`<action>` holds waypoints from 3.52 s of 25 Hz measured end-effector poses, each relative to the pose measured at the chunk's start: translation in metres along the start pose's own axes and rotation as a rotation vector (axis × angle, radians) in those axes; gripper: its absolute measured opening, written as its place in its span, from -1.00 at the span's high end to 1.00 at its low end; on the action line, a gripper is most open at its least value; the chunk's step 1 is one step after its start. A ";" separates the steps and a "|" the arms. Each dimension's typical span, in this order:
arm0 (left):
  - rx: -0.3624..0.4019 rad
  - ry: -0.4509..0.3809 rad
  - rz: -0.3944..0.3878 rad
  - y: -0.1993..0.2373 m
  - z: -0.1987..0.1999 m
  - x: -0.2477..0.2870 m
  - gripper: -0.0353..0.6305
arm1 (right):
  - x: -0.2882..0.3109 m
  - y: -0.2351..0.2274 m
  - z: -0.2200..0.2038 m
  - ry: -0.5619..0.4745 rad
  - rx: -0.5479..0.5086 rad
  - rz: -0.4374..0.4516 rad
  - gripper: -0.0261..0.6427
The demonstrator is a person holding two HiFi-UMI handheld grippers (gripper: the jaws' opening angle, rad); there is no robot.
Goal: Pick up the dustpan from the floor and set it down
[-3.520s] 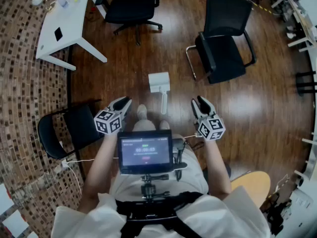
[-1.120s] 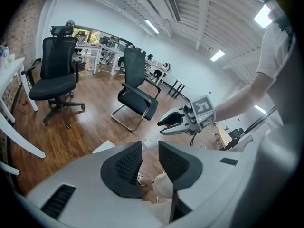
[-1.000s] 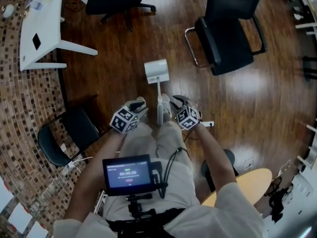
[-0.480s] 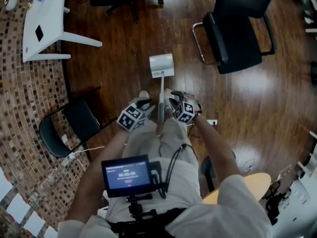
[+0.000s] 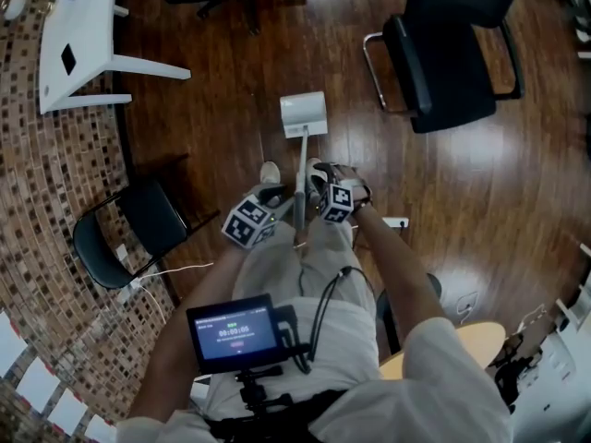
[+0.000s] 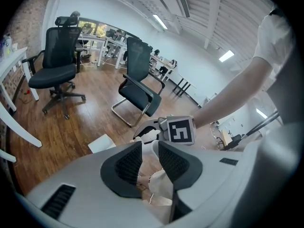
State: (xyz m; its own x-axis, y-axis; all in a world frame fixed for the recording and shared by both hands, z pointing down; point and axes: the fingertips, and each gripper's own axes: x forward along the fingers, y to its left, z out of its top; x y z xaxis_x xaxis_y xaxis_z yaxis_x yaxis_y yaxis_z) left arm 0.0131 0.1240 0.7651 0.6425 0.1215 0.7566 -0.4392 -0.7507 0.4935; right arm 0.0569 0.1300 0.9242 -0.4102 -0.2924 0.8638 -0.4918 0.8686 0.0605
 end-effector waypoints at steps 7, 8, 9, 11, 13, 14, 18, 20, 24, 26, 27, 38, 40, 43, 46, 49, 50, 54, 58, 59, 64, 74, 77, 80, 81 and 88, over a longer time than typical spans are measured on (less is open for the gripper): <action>-0.040 -0.006 0.011 0.003 -0.006 0.009 0.57 | 0.009 0.001 0.009 -0.001 -0.039 0.038 0.52; -0.042 -0.005 0.010 0.003 -0.007 0.009 0.57 | 0.011 0.002 0.009 -0.001 -0.044 0.040 0.52; -0.046 -0.006 0.008 0.003 -0.008 0.008 0.57 | 0.014 0.002 0.010 -0.004 -0.048 0.040 0.52; -0.057 -0.010 0.006 0.002 -0.008 0.009 0.57 | 0.017 0.002 0.013 -0.012 -0.057 0.037 0.51; -0.072 -0.015 0.007 0.002 -0.009 0.011 0.57 | 0.019 0.003 0.013 -0.013 -0.075 0.043 0.47; -0.079 -0.019 0.007 0.002 -0.009 0.012 0.57 | 0.021 0.004 0.013 -0.011 -0.086 0.047 0.47; -0.098 -0.031 0.005 0.001 -0.010 0.013 0.57 | 0.029 0.009 0.015 -0.010 -0.114 0.074 0.45; -0.101 -0.028 0.002 -0.001 -0.012 0.014 0.57 | 0.030 0.013 0.017 -0.007 -0.124 0.091 0.42; -0.101 -0.018 -0.012 -0.008 -0.019 0.018 0.57 | 0.034 0.015 0.021 -0.010 -0.127 0.098 0.34; -0.102 -0.016 -0.016 -0.010 -0.020 0.020 0.57 | 0.037 0.015 0.024 -0.016 -0.124 0.099 0.34; -0.103 -0.016 -0.020 -0.011 -0.021 0.021 0.57 | 0.038 0.015 0.025 -0.018 -0.122 0.100 0.34; -0.090 -0.012 -0.027 -0.010 -0.018 0.022 0.57 | 0.046 0.015 0.042 -0.088 -0.074 0.063 0.61; -0.085 -0.008 -0.023 -0.010 -0.019 0.021 0.57 | 0.043 0.012 0.043 -0.091 -0.054 0.058 0.62; -0.086 -0.007 -0.017 -0.010 -0.020 0.019 0.57 | 0.036 0.007 0.043 -0.088 -0.035 0.052 0.62; -0.093 -0.012 -0.013 -0.009 -0.022 0.018 0.57 | 0.036 0.002 0.043 -0.099 -0.014 0.037 0.62; -0.106 -0.043 -0.008 -0.006 -0.019 0.015 0.58 | 0.035 -0.005 0.045 -0.108 0.013 0.028 0.62; -0.108 -0.053 -0.005 -0.005 -0.017 0.013 0.58 | 0.035 -0.007 0.045 -0.110 0.026 0.022 0.62; -0.118 -0.077 0.010 -0.001 -0.014 0.008 0.57 | 0.029 -0.018 0.050 -0.123 0.074 0.007 0.62; -0.118 -0.090 0.023 0.000 -0.013 0.000 0.57 | 0.023 -0.032 0.053 -0.127 0.101 -0.014 0.63; -0.119 -0.092 0.027 0.000 -0.013 -0.002 0.57 | 0.021 -0.035 0.053 -0.127 0.110 -0.019 0.63; -0.141 -0.122 0.044 0.001 -0.008 -0.010 0.57 | 0.012 -0.051 0.050 -0.129 0.188 -0.035 0.63; -0.123 -0.196 0.082 0.003 0.014 -0.037 0.59 | -0.021 -0.074 0.035 -0.171 0.387 -0.095 0.62; -0.125 -0.207 0.089 0.001 0.018 -0.043 0.59 | -0.033 -0.076 0.031 -0.184 0.397 -0.108 0.62; -0.124 -0.221 0.102 -0.001 0.019 -0.051 0.59 | -0.047 -0.074 0.030 -0.198 0.412 -0.120 0.62; -0.124 -0.227 0.108 -0.002 0.019 -0.055 0.59 | -0.053 -0.075 0.030 -0.203 0.415 -0.128 0.62; -0.131 -0.323 0.151 -0.002 0.033 -0.088 0.59 | -0.098 -0.081 0.038 -0.269 0.427 -0.178 0.62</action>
State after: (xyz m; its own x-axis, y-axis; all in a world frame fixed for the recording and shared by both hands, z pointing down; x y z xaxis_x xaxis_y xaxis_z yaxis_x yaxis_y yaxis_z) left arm -0.0216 0.0933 0.6836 0.7199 -0.2113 0.6611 -0.6075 -0.6525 0.4529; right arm 0.1076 0.0728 0.8157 -0.4468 -0.5611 0.6968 -0.8173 0.5728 -0.0627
